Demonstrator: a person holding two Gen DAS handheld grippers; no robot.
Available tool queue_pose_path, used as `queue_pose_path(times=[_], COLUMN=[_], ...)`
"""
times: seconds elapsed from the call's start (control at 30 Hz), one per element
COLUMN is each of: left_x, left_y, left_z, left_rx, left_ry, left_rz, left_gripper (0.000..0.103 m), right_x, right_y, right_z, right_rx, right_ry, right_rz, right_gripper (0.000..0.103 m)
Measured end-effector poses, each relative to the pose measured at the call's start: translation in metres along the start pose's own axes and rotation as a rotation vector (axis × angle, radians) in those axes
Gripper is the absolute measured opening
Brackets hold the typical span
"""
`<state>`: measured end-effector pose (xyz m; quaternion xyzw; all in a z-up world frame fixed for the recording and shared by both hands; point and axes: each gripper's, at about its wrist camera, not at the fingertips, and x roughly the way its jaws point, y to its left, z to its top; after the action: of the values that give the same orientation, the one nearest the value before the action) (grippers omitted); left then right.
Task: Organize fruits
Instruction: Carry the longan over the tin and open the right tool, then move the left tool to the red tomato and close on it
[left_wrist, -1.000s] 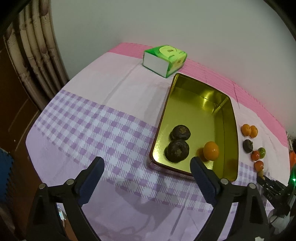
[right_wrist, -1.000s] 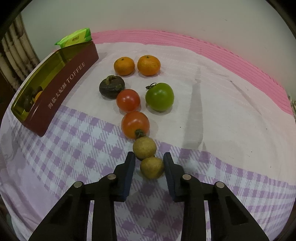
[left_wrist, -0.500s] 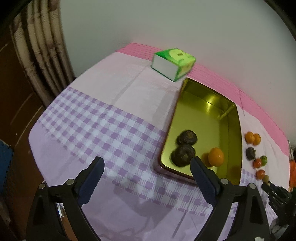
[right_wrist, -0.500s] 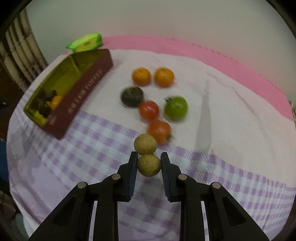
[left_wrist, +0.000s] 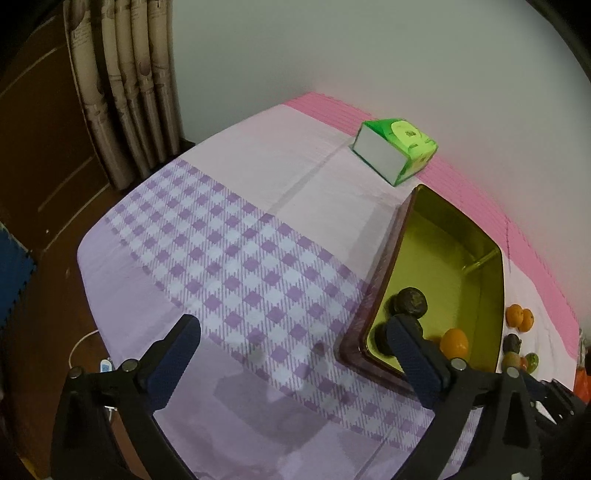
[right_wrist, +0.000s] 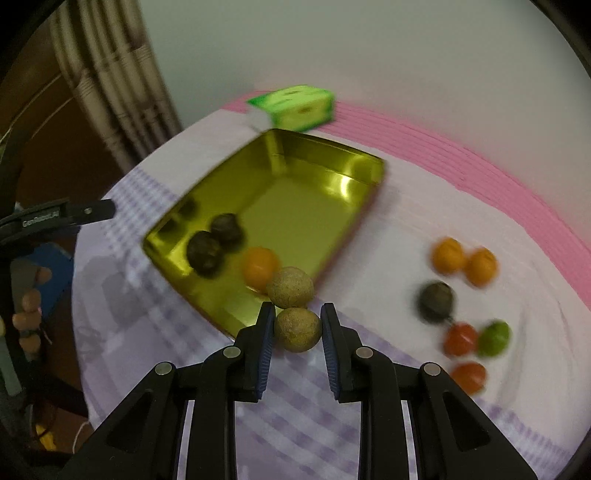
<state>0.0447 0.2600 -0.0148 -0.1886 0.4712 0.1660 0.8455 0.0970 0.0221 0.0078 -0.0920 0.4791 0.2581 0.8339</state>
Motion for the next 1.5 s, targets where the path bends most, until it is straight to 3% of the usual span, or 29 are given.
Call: queue_pose_path(times=[0.27, 0.97, 1.07, 1.13, 1.2, 1.27, 1.5], left_x=[0.004, 0.005, 0.005, 0.005, 0.005, 0.004, 0.0], left_y=[0.004, 0.007, 0.006, 0.006, 0.006, 0.004, -0.004], left_z=[0.001, 0.001, 0.0, 0.0, 0.0, 0.0, -0.002], left_rx=[-0.019, -0.023, -0.024, -0.023, -0.019, -0.011, 0.029], left_ry=[0.012, 0.017, 0.015, 0.013, 0.011, 0.007, -0.01], left_rz=[0.002, 0.01, 0.011, 0.012, 0.013, 0.013, 0.024], left_gripper=[0.1, 0.1, 0.1, 0.1, 0.1, 0.1, 0.1], right_x=[0.029, 0.051, 0.048, 0.044, 0.035, 0.024, -0.016], right_y=[0.023, 0.014, 0.013, 0.014, 0.012, 0.008, -0.041], right_z=[0.012, 0.01, 0.01, 0.01, 0.009, 0.007, -0.011], right_rx=[-0.047, 0.007, 0.019, 0.023, 0.039, 0.051, 0.144], right_ry=[0.044, 0.082, 0.073, 0.062, 0.031, -0.002, -0.086], right_rz=[0.024, 0.039, 0.049, 0.061, 0.075, 0.079, -0.014], right_gripper=[0.026, 0.028, 0.033, 0.039, 0.052, 0.057, 0.067])
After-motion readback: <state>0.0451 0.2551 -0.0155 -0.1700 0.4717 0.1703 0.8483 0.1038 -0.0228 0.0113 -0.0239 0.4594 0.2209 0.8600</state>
